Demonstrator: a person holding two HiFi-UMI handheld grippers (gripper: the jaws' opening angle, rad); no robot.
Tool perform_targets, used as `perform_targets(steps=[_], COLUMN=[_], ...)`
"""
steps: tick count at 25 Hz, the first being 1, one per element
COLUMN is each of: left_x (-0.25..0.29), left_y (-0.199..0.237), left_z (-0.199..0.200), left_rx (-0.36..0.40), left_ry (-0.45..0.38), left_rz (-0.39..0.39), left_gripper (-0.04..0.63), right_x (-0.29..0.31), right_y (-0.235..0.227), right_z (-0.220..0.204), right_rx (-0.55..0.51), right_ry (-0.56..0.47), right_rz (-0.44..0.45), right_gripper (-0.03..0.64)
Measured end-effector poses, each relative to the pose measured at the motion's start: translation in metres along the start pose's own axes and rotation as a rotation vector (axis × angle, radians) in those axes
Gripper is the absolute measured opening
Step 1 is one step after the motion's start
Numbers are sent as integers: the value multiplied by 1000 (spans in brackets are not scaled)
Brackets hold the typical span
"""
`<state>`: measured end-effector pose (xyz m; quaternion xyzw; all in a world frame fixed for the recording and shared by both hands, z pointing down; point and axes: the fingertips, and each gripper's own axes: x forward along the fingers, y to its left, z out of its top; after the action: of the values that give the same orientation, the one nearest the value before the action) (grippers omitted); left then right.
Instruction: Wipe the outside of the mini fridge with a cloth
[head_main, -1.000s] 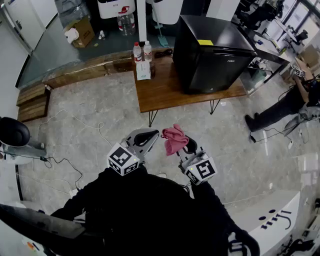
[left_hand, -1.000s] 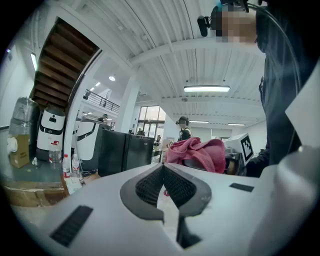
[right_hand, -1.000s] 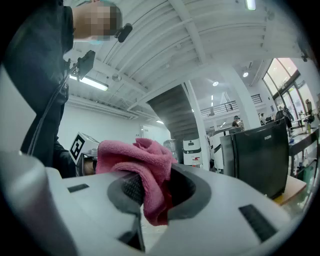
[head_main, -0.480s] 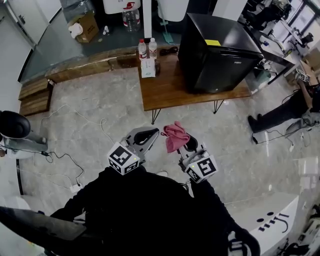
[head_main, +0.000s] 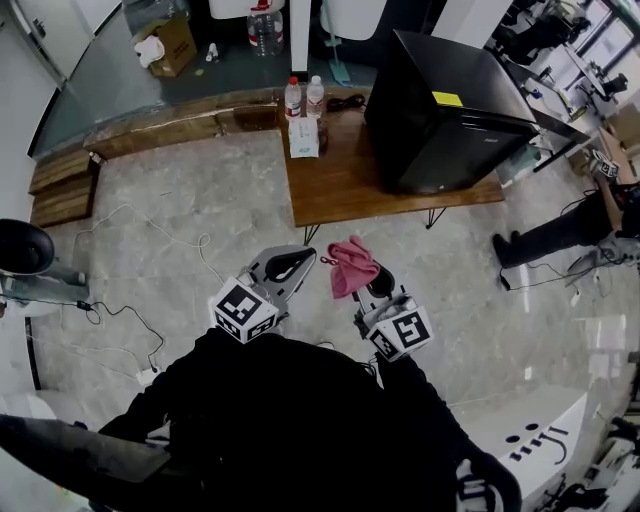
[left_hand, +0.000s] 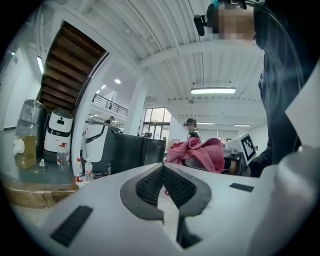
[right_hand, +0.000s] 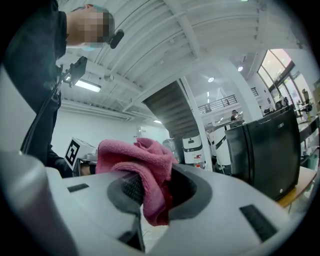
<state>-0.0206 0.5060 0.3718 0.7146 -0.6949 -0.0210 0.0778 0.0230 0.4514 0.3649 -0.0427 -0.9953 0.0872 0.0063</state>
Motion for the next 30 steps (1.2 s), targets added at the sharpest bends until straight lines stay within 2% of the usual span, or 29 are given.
perform_targets(steps=[5, 19, 25, 30], left_x=[-11, -29, -15, 14], left_y=[46, 168, 189, 202], left_z=[9, 22, 20, 15], left_rx=[3, -2, -20, -33], left_ry=[-13, -21, -18, -12], left_rz=[-11, -103, -133, -146], left_gripper=[7, 6, 6, 6], right_x=[46, 165, 184, 196], right_y=[10, 16, 5, -30], right_z=[4, -1, -5, -8], right_rx=[-3, -10, -11, 2], right_ry=[-1, 9, 37, 29], right_rz=[-3, -90, -100, -119], right_gripper=[87, 87, 87, 86])
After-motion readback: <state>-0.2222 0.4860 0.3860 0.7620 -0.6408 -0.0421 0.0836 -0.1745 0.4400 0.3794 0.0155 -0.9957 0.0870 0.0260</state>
